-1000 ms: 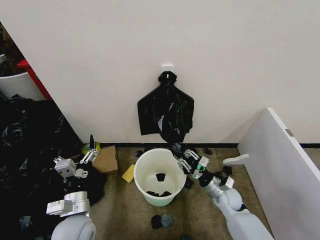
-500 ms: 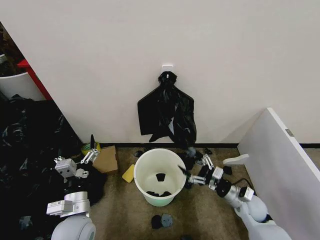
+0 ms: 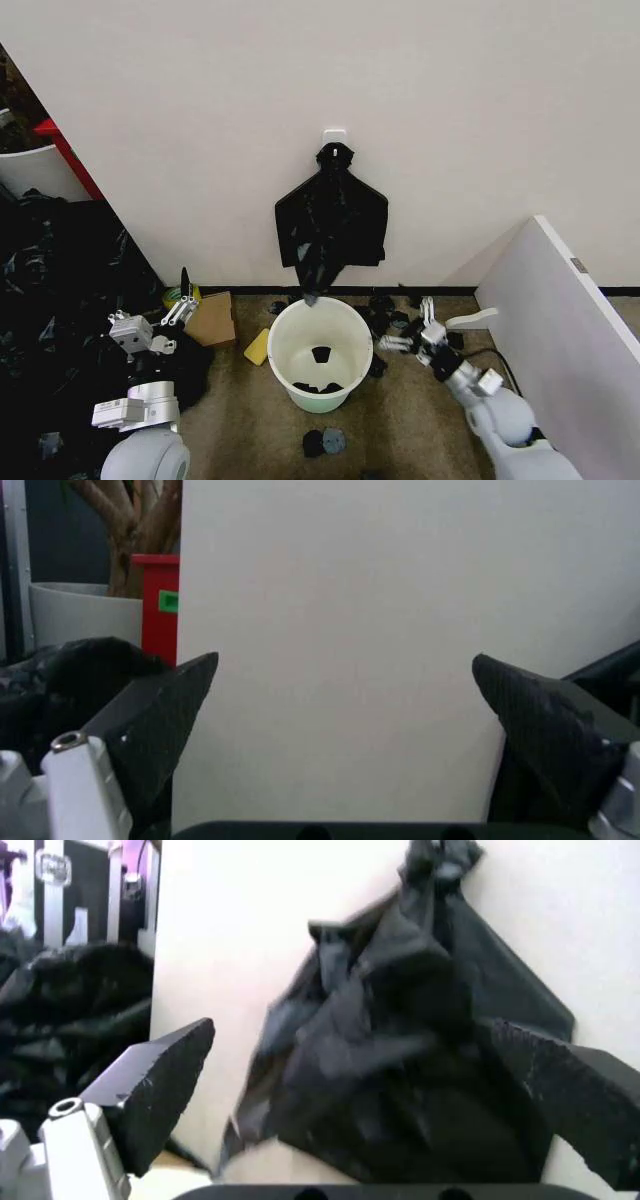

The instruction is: Place the garbage bag over the trash bin.

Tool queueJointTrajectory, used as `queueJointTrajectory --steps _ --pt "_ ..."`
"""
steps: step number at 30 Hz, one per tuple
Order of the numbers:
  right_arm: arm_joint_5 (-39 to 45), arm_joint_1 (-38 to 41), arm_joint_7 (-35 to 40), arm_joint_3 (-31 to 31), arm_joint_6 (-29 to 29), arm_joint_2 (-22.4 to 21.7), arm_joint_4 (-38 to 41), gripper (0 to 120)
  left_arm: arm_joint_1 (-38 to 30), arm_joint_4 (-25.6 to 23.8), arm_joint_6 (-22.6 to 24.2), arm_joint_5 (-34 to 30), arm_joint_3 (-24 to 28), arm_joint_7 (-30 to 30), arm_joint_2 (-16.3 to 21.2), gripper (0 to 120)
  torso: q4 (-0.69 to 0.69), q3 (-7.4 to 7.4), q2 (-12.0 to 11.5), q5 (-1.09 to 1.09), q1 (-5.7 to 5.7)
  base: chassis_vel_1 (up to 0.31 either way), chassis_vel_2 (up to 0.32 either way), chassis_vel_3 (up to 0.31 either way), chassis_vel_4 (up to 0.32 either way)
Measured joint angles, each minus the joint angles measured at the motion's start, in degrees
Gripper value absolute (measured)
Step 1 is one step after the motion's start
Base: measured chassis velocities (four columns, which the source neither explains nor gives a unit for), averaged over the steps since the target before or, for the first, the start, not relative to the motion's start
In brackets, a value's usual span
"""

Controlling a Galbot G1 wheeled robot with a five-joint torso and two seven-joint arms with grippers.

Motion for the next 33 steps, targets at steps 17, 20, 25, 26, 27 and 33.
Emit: queueJointTrajectory --steps 17,20,25,26,27,33 --pt "-31.2 12.4 24.0 -15.9 -8.7 8.6 -6.7 100 -1.8 2.1 0.1 -0.3 -0.4 0.0 -0.2 100 0.01 0.00 0.0 0.01 0.00 0.000 0.000 0.000 0.000" --pt "-34.7 13.9 25.0 -16.2 -10.1 9.1 -8.4 100 -1.8 2.3 0.1 -0.3 -0.7 -0.1 -0.2 100 0.00 0.00 0.0 0.00 0.00 0.000 0.000 0.000 0.000" --pt "-37.4 15.9 24.7 -16.0 -11.0 9.0 -11.4 89 -1.8 2.6 0.1 -0.4 -1.0 -0.2 -0.3 100 -0.01 0.00 0.0 0.00 0.00 0.000 0.000 0.000 0.000" --pt "-37.4 16.1 24.4 -16.0 -10.9 9.0 -11.6 84 -1.8 2.7 0.1 -0.4 -1.0 -0.2 -0.3 100 -0.01 0.00 0.0 0.01 0.00 0.000 0.000 0.000 0.000" --pt "-37.4 16.1 24.4 -16.0 -10.9 9.0 -11.6 84 -1.8 2.7 0.1 -0.4 -1.0 -0.2 -0.3 100 -0.01 0.00 0.0 0.01 0.00 0.000 0.000 0.000 0.000" --pt "-39.1 17.2 21.8 -15.7 -9.9 9.1 -12.7 58 -2.7 3.3 0.2 -0.4 -0.4 -0.2 -0.8 100 0.00 0.00 0.0 0.01 -0.01 0.000 0.000 0.000 0.000"
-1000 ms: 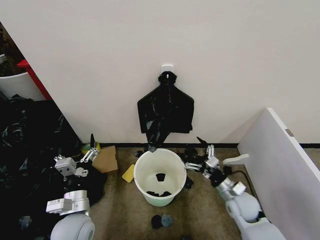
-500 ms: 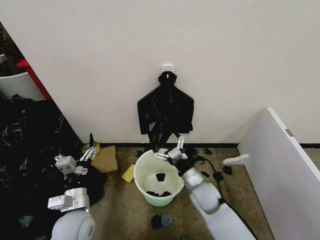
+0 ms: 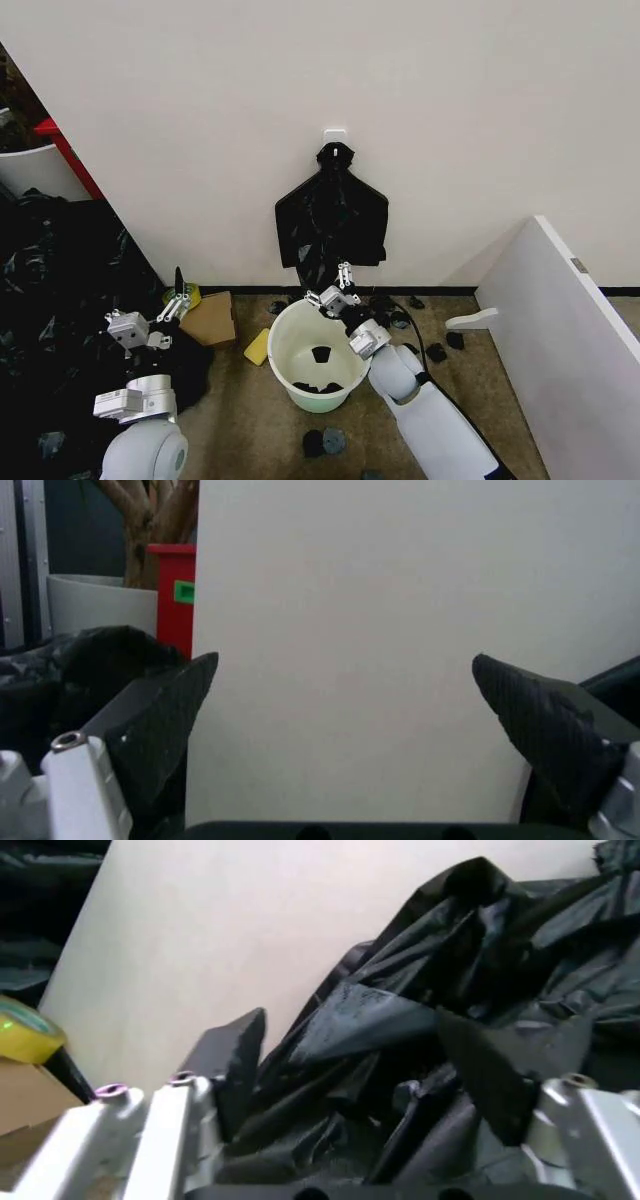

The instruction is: Place the garbage bag over the trash bin.

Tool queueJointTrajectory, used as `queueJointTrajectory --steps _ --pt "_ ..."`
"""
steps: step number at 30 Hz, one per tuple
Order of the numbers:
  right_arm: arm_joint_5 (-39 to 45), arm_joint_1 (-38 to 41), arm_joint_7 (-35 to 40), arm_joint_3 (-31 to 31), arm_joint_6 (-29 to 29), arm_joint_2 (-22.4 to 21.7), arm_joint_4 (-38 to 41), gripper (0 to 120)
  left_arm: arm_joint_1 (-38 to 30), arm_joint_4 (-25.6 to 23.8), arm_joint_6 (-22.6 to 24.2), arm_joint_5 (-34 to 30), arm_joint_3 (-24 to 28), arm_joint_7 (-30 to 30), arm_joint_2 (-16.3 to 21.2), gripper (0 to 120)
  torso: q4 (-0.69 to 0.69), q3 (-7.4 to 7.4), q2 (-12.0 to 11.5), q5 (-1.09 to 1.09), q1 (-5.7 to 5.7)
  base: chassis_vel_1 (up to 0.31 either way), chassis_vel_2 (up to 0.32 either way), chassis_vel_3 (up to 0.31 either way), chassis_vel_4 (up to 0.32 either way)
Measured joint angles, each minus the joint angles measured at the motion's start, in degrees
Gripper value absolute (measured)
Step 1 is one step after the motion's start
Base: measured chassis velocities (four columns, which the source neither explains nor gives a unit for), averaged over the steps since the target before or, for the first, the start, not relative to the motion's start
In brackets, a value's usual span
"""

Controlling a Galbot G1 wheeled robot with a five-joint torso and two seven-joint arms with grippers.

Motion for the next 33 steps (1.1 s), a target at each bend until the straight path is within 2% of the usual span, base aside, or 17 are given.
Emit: queueJointTrajectory --steps 5,19,27,33 --pt "-2.2 0.4 0.8 0.8 -1.4 -0.2 -1.6 50 -0.5 0.3 0.1 0.1 0.2 0.0 -0.1 100 0.00 0.00 0.0 0.00 0.00 0.000 0.000 0.000 0.000" --pt "-3.0 1.2 8.8 1.5 -7.2 -0.7 -3.0 68 -1.2 1.0 0.3 0.2 0.3 0.1 -0.4 100 0.00 0.00 0.0 0.00 0.00 0.000 0.000 0.000 0.000" --pt "-3.0 1.1 11.0 1.9 -8.9 -0.9 -3.1 67 -1.6 1.3 0.4 0.3 0.5 0.2 -0.5 100 0.00 0.00 0.0 0.00 0.00 0.000 0.000 0.000 0.000" --pt "-3.0 0.6 14.4 2.4 -11.7 -1.1 -2.3 63 -1.8 1.5 0.4 0.3 0.6 0.2 -0.4 100 0.00 0.00 0.0 0.00 0.00 0.000 0.000 0.000 0.000"
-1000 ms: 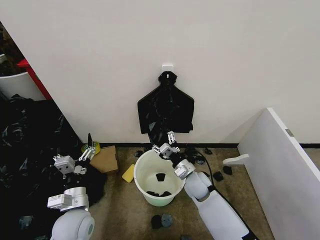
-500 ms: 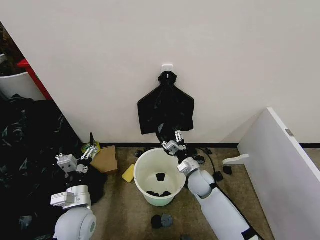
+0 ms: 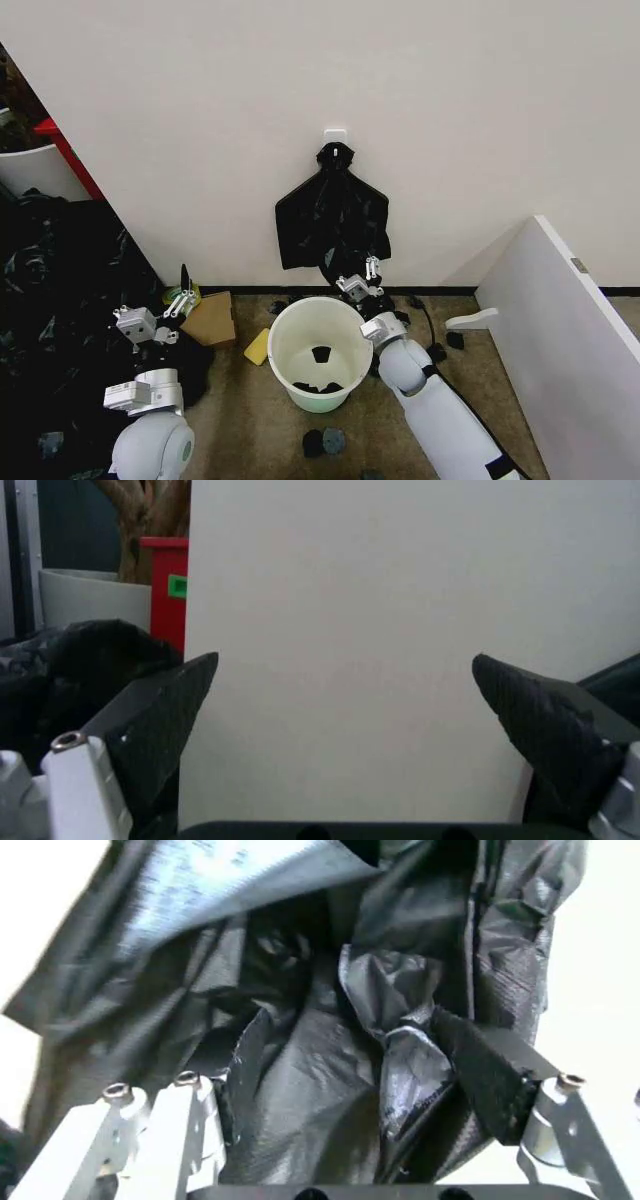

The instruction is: Place the garbage bag over the trash bin.

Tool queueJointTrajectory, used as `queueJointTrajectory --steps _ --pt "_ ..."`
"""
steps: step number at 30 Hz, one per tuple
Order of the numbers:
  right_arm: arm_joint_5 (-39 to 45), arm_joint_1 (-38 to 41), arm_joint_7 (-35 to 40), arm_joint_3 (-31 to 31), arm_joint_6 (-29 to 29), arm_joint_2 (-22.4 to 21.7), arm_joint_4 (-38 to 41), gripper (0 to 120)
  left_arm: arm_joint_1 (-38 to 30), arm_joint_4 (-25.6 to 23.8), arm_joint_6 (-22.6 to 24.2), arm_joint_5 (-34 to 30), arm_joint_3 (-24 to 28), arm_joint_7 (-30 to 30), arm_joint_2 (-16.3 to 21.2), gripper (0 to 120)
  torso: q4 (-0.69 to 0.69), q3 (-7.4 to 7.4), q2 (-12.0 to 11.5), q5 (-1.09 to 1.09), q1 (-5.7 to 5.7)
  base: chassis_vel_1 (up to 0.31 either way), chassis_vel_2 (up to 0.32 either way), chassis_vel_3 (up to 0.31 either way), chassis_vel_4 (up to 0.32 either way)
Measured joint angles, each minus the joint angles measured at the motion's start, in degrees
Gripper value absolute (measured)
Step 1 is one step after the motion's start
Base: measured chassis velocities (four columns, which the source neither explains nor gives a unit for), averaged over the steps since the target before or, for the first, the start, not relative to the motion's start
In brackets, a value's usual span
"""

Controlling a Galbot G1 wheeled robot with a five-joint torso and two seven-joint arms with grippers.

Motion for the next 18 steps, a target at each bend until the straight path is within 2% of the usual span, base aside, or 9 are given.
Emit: queueJointTrajectory --steps 15,16,18 --pt "-0.1 -0.9 3.9 1.2 -3.1 -0.2 2.1 59 0.1 -0.1 0.0 0.3 0.4 0.0 0.0 100 0.00 0.00 0.0 0.00 0.00 0.000 0.000 0.000 0.000" --pt "-0.1 -1.0 3.9 1.2 -3.1 -0.1 2.2 53 0.2 -0.2 0.0 0.3 0.4 0.0 0.0 100 0.00 0.00 0.0 0.00 0.00 0.000 0.000 0.000 0.000" --pt "-0.1 -1.0 3.9 1.2 -3.1 -0.1 2.2 50 0.2 -0.3 0.0 0.3 0.4 0.0 0.0 100 0.00 0.00 0.0 0.00 0.00 0.000 0.000 0.000 0.000"
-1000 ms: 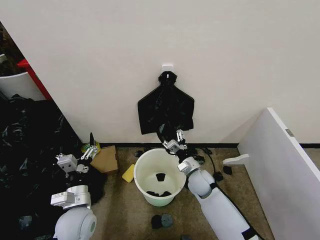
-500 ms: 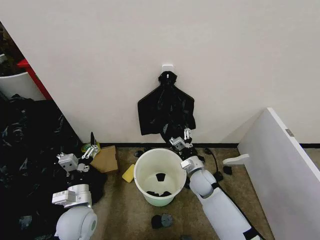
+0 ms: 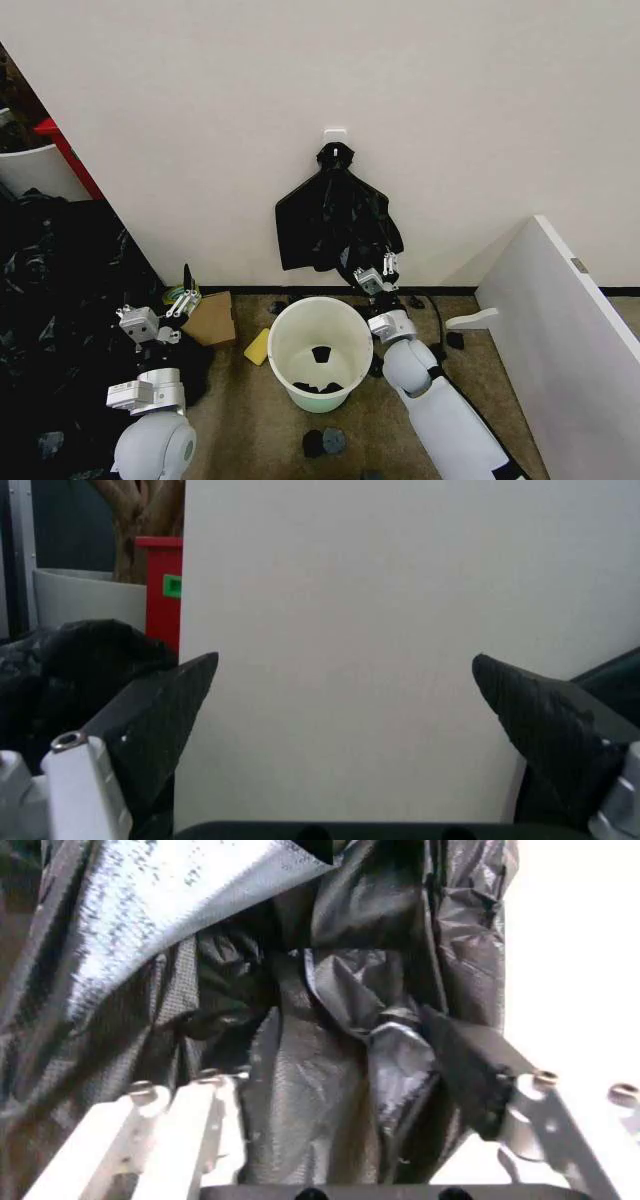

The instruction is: Place the garbage bag over the trash bin.

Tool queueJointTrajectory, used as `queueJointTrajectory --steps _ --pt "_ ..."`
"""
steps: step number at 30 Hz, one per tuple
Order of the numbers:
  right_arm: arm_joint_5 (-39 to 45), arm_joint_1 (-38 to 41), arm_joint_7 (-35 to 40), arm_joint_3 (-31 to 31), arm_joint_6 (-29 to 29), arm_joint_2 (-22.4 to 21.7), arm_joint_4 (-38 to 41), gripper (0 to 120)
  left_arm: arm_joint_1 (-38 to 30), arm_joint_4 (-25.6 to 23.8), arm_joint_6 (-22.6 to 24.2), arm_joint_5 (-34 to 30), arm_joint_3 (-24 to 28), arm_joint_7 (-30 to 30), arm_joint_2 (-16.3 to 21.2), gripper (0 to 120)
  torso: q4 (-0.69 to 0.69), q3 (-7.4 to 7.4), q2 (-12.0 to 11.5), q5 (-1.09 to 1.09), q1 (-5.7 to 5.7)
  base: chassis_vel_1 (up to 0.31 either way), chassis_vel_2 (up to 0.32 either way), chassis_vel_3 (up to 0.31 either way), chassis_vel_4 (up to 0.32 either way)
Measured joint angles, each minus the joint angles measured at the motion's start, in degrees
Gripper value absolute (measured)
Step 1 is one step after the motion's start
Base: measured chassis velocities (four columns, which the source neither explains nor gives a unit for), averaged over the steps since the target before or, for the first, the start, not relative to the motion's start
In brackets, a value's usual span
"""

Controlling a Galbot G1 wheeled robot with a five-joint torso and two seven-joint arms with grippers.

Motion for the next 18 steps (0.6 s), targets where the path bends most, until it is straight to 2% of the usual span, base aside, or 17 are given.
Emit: queueJointTrajectory --steps 3,6,7,8,13,18 --pt "-0.1 -0.1 0.4 0.2 0.0 0.4 0.0 35 0.2 -0.1 -0.1 0.2 0.0 0.0 0.0 100 0.00 0.00 0.0 0.00 0.00 0.000 0.000 0.000 0.000" --pt "-0.2 -0.2 0.8 0.1 0.0 0.5 0.0 25 0.3 -0.1 -0.2 0.2 -0.1 0.0 0.0 100 0.00 0.00 0.0 0.00 0.00 0.000 0.000 0.000 0.000" --pt "-0.2 -0.2 0.8 0.1 0.0 0.5 0.0 25 0.3 -0.1 -0.2 0.2 -0.1 0.0 0.0 100 0.00 0.00 0.0 0.00 0.00 0.000 0.000 0.000 0.000" --pt "-0.3 -0.3 1.0 0.1 -0.1 0.5 0.0 19 0.3 -0.2 -0.2 0.2 -0.2 0.0 0.1 100 0.00 0.00 0.0 -0.01 0.00 0.000 0.000 0.000 0.000" --pt "-0.4 -0.4 2.3 -0.1 -1.2 0.5 0.1 0 0.2 -0.3 -0.2 -0.1 -0.5 -0.1 0.5 100 0.00 0.00 0.0 0.00 0.00 0.000 0.000 0.000 0.000" --pt "-0.1 -0.5 2.9 -0.2 -1.4 0.2 0.8 0 0.2 -0.4 -0.2 -0.1 -0.5 -0.1 0.5 100 0.00 0.00 0.0 0.00 0.00 0.000 0.000 0.000 0.000"
